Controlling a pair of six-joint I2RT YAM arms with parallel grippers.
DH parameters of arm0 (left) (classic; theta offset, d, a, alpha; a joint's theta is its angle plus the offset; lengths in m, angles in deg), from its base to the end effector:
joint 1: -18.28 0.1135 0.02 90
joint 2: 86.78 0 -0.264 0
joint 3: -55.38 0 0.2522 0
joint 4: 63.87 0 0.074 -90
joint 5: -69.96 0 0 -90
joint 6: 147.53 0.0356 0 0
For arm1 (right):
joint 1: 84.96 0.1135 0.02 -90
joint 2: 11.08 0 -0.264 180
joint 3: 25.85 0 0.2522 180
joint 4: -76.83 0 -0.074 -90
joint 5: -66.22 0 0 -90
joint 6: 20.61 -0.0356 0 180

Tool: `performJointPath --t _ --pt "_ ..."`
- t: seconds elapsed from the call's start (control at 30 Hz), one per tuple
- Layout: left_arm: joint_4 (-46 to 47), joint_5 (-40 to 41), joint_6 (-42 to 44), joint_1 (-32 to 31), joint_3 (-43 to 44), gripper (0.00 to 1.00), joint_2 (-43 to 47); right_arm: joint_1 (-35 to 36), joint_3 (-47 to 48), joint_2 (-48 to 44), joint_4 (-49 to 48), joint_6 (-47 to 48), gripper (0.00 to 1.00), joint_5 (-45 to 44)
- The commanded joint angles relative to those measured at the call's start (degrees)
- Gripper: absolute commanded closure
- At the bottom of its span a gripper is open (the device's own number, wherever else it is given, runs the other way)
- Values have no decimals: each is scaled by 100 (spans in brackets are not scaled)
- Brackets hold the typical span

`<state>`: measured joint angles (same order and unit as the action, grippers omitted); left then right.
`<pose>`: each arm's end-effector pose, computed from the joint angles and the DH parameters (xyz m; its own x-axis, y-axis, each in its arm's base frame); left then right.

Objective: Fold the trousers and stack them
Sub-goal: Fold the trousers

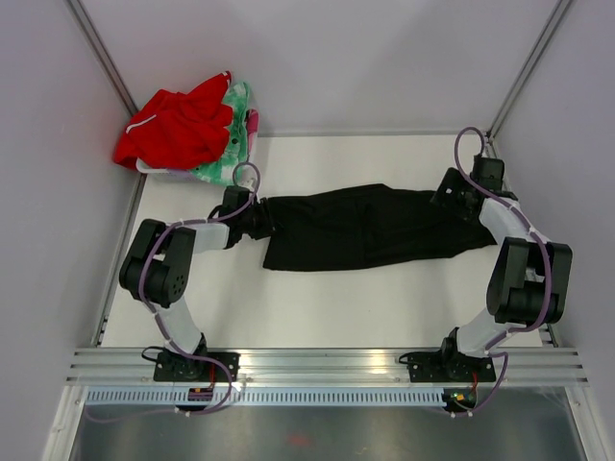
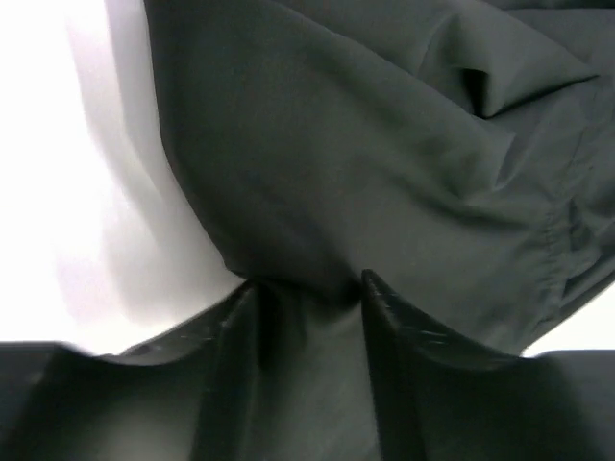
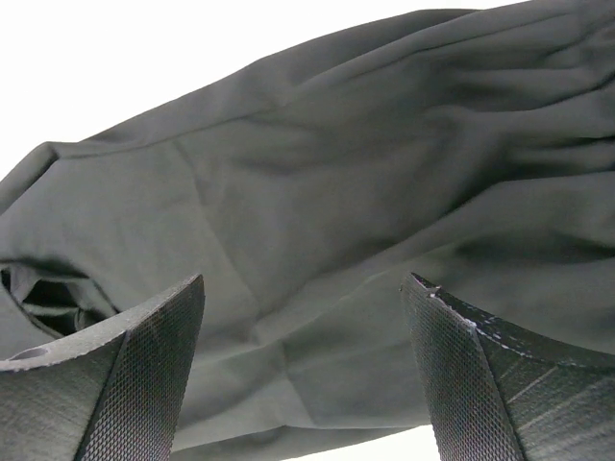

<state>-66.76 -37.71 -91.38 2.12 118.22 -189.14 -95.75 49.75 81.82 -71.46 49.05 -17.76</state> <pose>0.3339 -0.1080 0.1381 -0.8056 -0.3191 -0.4992 0.0382 0.8128 -0.5813 0.3405 -0.0611 0.2196 -0.6540 0.4765 -0.5875 0.3689 0.8789 0.3022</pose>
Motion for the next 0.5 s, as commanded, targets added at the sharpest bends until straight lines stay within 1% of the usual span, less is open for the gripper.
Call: performJointPath --t 0.0,0.07,0.1,0.17,0.2,0.23,0.27,0.3,0.37,0.47 --pt "-14 -19 -131 -27 -206 67 -153 295 -32 26 -152 -5 11 31" --pt "-286 237 -44 -27 -250 89 23 549 -41 0 -169 -32 11 39" --pt "-427 542 -8 -27 -250 98 302 673 -58 -9 -178 -40 11 66" --pt "-988 913 140 -10 -294 98 690 1050 -93 -61 -178 -5 11 31" --pt "-1226 1350 194 -1 -311 98 927 1261 -146 -79 -170 -23 10 -4" --pt "-1437 1554 281 25 -364 98 1442 1341 -181 -97 -196 -49 10 13" --pt "-1822 1713 439 60 -381 98 1709 1473 -225 -158 -222 -101 10 22" --pt "-1991 2028 510 113 -408 98 1955 1518 -330 -193 -266 -189 10 39" --pt "-2481 2110 755 331 -452 98 2595 1623 -444 -351 -363 -251 10 75" --pt "-3080 2171 993 658 -583 98 3309 1895 -533 -588 -354 -322 10 48"
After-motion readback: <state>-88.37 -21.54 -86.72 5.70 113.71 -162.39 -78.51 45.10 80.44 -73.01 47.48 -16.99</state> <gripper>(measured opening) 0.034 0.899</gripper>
